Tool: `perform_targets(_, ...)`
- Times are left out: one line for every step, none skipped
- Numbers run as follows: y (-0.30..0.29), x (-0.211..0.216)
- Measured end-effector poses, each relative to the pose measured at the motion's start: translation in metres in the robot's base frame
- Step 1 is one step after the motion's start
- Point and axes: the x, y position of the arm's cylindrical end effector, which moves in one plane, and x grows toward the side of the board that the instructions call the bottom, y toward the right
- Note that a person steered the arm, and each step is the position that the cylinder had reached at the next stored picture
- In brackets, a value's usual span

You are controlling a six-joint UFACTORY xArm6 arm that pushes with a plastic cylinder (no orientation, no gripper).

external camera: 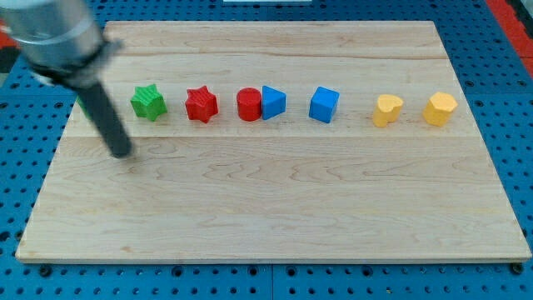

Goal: Move the yellow hexagon to the top right of the yellow heart

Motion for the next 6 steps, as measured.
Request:
perform_targets(0.129,0.018)
perform_targets(0.255,0.014)
perform_targets(0.37,-0.004)
perform_targets(0.421,-0.036)
perform_targets(0.421,-0.051)
perform_targets(0.421,-0.071)
